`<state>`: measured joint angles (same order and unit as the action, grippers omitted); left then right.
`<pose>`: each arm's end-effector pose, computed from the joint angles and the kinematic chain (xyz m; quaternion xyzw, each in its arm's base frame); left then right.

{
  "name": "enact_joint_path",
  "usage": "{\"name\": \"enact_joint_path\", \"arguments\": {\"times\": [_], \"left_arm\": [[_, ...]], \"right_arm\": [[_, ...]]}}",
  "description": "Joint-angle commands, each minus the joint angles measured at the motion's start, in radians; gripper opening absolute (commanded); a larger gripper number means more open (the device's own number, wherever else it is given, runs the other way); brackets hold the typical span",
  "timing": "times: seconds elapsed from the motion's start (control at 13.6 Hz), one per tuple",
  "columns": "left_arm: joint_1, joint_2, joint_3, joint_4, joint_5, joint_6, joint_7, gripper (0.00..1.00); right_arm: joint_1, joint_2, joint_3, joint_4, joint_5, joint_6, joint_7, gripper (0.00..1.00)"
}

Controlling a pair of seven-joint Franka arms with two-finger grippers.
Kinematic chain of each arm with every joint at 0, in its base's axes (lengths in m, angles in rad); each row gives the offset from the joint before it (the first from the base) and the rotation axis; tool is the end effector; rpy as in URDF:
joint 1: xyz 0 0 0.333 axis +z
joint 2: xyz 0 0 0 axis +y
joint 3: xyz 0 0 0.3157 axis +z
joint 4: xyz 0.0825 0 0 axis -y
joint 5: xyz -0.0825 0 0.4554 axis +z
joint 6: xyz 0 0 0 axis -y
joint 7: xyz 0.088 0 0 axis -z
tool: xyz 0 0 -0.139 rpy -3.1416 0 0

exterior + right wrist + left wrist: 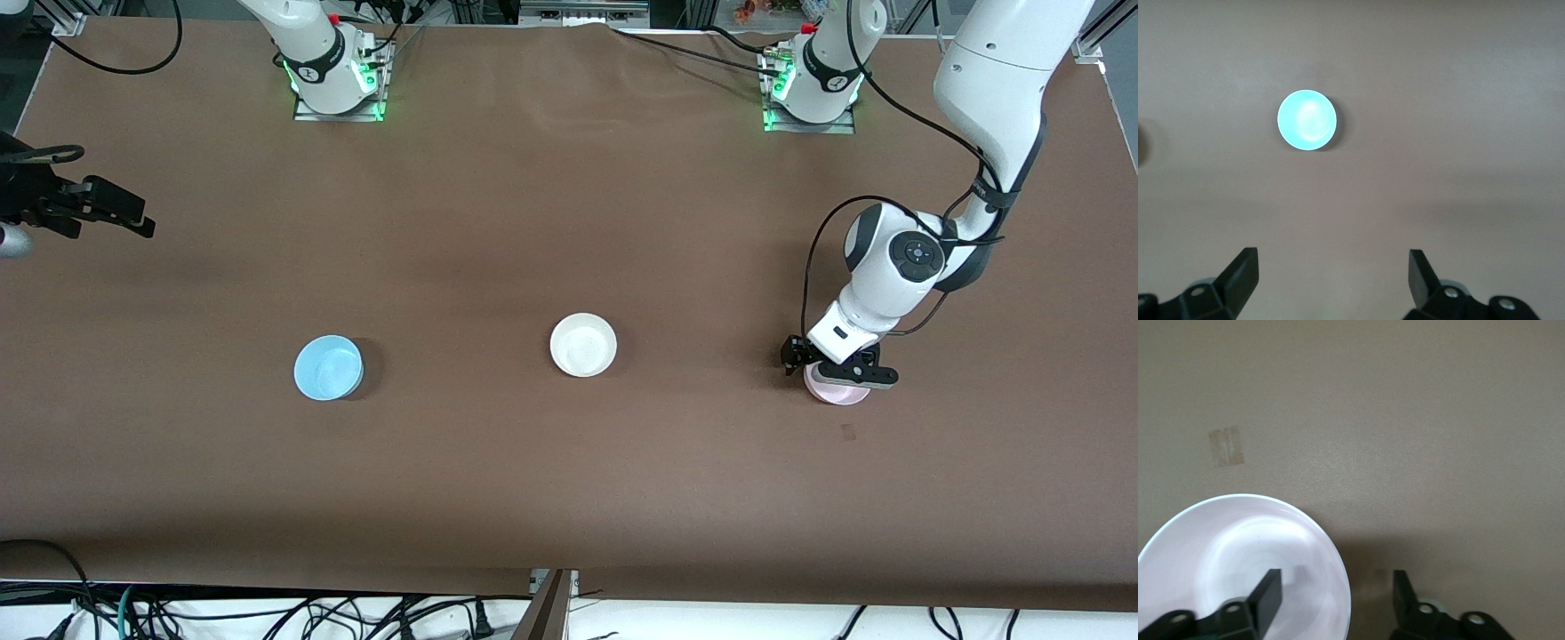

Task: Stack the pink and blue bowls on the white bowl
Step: 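Close the left gripper on the pink bowl rim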

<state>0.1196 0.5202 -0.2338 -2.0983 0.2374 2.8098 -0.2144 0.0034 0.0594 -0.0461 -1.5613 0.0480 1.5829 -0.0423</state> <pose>0.6369 -0.0896 0.1025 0.9936 -0.0369 0.1044 0.0231 0.6424 -0.0201 0.5609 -0.9996 0.0009 0.0179 0.0234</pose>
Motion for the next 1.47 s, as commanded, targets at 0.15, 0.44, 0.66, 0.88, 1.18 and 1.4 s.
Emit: {"name": "enact_joint_path", "arguments": {"times": [0.15, 0.44, 0.66, 0.88, 1.18, 1.4], "left_arm": [[0.003, 0.006, 0.001, -0.003, 0.036, 0.011, -0.019, 0.55], [0.003, 0.014, 0.001, -0.002, 0.037, 0.013, -0.019, 0.35], [0.003, 0.017, 0.001, 0.001, 0.037, 0.013, -0.017, 0.17], [0.003, 0.017, 0.001, 0.004, 0.037, 0.013, -0.017, 0.04], [0.003, 0.014, 0.001, 0.009, 0.037, 0.011, -0.016, 0.0], [0.002, 0.003, 0.001, 0.024, 0.037, 0.0, -0.019, 0.0]], "right_arm": [[-0.005, 0.002, -0.004, 0.001, 0.01, -0.006, -0.001, 0.99], [-0.005, 0.002, -0.003, 0.004, 0.004, 0.002, -0.001, 0.99], [-0.005, 0.002, -0.004, 0.004, 0.004, 0.0, -0.001, 0.99], [-0.005, 0.002, -0.004, 0.004, 0.004, 0.002, -0.001, 0.99], [-0.005, 0.002, -0.004, 0.004, 0.004, 0.002, -0.001, 0.99], [-0.005, 0.002, -0.004, 0.004, 0.006, 0.002, -0.001, 0.99]]}}
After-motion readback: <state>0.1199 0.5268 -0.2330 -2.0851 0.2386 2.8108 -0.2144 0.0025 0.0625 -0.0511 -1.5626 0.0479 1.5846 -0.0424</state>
